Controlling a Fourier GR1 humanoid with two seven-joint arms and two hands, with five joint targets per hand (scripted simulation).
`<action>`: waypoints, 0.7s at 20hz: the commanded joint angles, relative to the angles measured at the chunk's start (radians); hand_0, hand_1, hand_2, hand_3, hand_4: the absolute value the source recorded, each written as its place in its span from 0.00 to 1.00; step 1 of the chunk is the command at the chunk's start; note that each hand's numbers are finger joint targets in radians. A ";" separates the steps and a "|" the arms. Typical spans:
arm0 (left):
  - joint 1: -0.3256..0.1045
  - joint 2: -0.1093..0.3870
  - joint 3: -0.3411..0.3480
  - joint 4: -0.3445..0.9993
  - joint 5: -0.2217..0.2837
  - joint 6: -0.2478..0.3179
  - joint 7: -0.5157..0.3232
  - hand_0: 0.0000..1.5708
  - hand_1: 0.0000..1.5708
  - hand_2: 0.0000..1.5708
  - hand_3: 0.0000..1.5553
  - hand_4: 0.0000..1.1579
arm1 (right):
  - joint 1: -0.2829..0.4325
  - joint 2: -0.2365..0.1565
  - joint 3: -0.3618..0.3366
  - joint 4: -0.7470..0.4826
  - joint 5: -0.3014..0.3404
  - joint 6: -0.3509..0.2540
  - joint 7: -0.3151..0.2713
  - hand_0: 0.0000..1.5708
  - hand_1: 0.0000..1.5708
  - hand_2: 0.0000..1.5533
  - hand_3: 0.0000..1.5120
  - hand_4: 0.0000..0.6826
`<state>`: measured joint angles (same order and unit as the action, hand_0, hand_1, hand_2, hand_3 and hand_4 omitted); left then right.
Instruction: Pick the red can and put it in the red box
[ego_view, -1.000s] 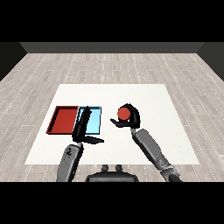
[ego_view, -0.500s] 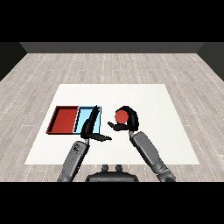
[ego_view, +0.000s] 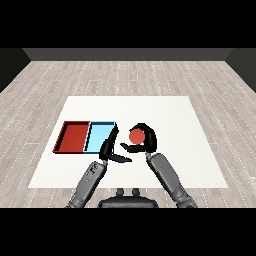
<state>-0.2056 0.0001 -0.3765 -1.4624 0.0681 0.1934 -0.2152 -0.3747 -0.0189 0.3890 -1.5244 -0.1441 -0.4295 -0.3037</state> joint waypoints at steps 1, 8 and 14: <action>-0.079 0.000 -0.038 0.145 0.051 0.052 -0.063 0.00 0.00 0.00 0.00 0.00 | 0.017 0.018 0.073 0.049 -0.023 -0.037 -0.077 0.93 0.93 0.93 0.92 0.96; -0.028 0.000 -0.049 0.104 0.052 0.042 -0.057 0.00 0.00 0.00 0.00 0.00 | -0.071 0.019 -0.030 0.040 0.001 0.044 0.009 0.94 0.94 0.92 0.92 0.97; -0.011 0.004 -0.032 0.090 0.077 -0.006 -0.076 0.00 0.00 0.00 0.00 0.00 | 0.062 0.019 0.068 0.014 -0.048 0.015 -0.118 0.92 0.92 0.92 0.92 0.96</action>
<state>-0.2586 0.0007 -0.4296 -1.3470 0.1596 0.2291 -0.2711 -0.3539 -0.0017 0.4324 -1.5289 -0.1589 -0.4235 -0.3436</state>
